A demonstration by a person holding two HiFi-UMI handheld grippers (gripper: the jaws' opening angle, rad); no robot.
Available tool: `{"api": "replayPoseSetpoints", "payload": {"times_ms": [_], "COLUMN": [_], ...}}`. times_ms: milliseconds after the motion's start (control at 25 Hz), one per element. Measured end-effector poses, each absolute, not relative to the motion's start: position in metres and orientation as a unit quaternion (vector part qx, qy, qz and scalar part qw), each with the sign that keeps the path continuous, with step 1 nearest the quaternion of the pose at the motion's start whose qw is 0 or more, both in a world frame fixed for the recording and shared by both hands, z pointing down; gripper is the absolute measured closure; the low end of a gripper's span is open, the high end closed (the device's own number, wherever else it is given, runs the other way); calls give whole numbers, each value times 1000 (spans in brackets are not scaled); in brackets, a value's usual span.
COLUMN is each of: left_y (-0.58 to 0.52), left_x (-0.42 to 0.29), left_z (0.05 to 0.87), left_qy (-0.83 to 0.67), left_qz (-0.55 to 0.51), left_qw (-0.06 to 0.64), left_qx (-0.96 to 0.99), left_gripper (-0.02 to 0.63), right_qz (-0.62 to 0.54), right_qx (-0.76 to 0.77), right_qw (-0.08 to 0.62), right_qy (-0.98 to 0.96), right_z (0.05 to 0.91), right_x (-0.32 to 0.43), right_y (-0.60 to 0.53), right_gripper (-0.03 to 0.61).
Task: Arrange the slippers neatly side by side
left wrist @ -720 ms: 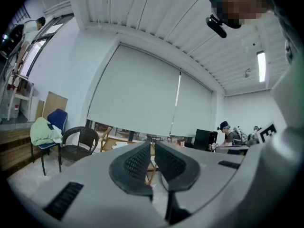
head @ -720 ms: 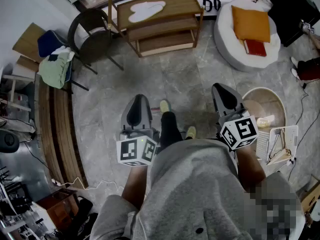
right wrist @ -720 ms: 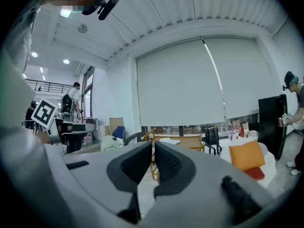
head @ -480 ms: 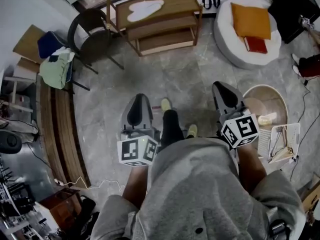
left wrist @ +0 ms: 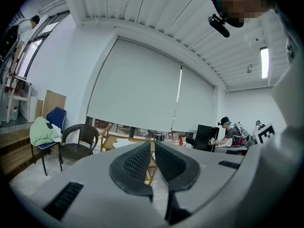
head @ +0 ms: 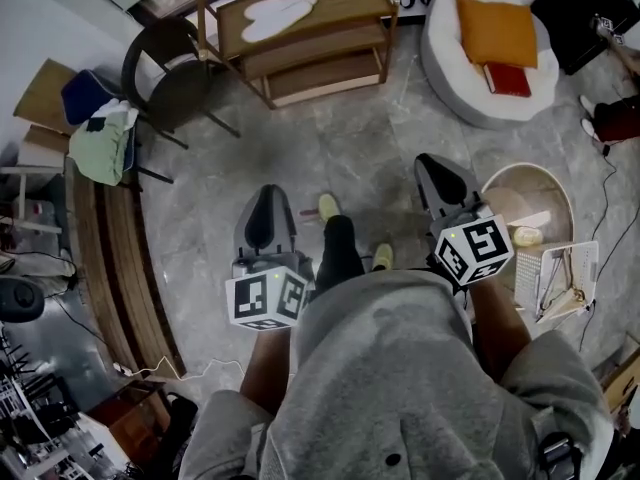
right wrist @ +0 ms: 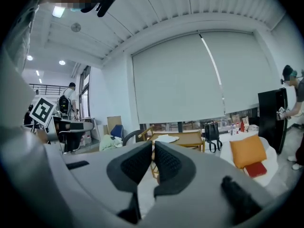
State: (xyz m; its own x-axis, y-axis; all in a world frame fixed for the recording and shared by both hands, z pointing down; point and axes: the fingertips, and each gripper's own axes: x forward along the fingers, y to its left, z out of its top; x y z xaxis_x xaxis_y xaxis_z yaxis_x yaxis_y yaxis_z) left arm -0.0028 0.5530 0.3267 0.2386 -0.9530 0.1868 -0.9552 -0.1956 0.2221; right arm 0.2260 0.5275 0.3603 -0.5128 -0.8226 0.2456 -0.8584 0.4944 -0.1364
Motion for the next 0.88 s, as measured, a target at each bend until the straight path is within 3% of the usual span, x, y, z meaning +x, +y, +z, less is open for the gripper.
{"api": "replayPoseSetpoints", "payload": {"times_ms": [880], "left_y": [403], "left_x": [-47], "left_z": [339], "left_qy": [-620], "left_qz": [32], "left_qw": [146], "left_qx": [770], "left_gripper": [586], "right_qz": [161], "right_qx": [481], "right_qw": [99], "right_qy": [-856], "right_z": [386], "right_x": [174], "right_y": [385], "right_gripper": [548]}}
